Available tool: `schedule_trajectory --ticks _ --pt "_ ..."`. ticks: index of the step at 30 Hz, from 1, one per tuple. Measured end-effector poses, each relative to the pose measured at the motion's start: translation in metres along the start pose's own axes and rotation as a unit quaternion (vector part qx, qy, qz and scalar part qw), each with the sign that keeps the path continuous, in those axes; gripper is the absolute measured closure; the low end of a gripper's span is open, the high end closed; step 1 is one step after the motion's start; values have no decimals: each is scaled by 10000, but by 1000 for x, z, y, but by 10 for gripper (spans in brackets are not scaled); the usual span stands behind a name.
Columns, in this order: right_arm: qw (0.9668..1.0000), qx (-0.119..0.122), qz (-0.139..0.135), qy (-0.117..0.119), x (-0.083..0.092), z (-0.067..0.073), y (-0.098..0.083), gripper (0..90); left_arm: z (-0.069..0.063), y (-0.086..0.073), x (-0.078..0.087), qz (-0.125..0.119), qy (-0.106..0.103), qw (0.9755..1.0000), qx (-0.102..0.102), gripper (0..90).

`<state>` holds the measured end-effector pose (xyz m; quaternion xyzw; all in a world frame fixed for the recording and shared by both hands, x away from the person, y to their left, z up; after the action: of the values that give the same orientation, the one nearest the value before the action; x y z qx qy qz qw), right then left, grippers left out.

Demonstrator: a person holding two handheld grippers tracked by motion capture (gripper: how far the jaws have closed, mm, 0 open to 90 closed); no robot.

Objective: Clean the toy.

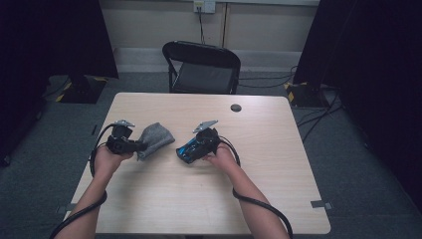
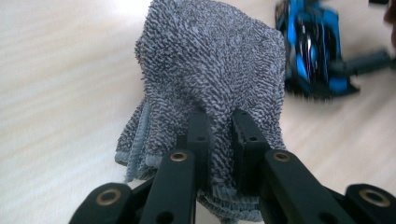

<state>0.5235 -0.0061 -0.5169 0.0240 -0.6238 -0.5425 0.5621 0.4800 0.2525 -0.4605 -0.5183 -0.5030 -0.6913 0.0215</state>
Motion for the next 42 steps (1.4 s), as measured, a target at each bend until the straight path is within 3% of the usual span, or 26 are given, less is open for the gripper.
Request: schedule_trajectory --ticks 3,8,19,24,28,33,35,42 --pt "10000 -8 -6 12 0 0 0 0 3 10 -10 -38 62 9999 73 796" --pt "10000 6 37 -3 0 0 0 0 3 29 -28 10 160 9999 -5 795" --pt "10000 19 61 6 0 0 1 0 -2 67 -74 31 97 9999 68 795" --pt "10000 18 43 12 0 -1 1 0 -8 78 -99 138 47 9999 6 792" --pt "9999 7 116 2 0 0 1 0 -16 86 -119 198 -17 9998 -48 792" --pt "10000 -10 70 4 -1 0 1 0 -28 89 -138 447 -114 9982 -393 791" --pt "10000 12 70 8 0 0 1 0 -30 88 -141 514 -110 9974 -490 791" --pt "10000 15 76 -2 0 0 1 0 -30 87 -140 567 -198 9967 -545 793"
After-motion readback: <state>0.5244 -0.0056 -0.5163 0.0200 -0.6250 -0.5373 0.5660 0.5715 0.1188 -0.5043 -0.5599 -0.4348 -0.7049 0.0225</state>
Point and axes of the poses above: each handheld gripper's, and its own axes: x roughly backward along the jaws, y roughly out of its top, z roughly to its left, the point moved 4 cm from there along -x, roughly forward along the jaws, and after that the axes turned 14 degrees about -x, right-handed, at the moved point
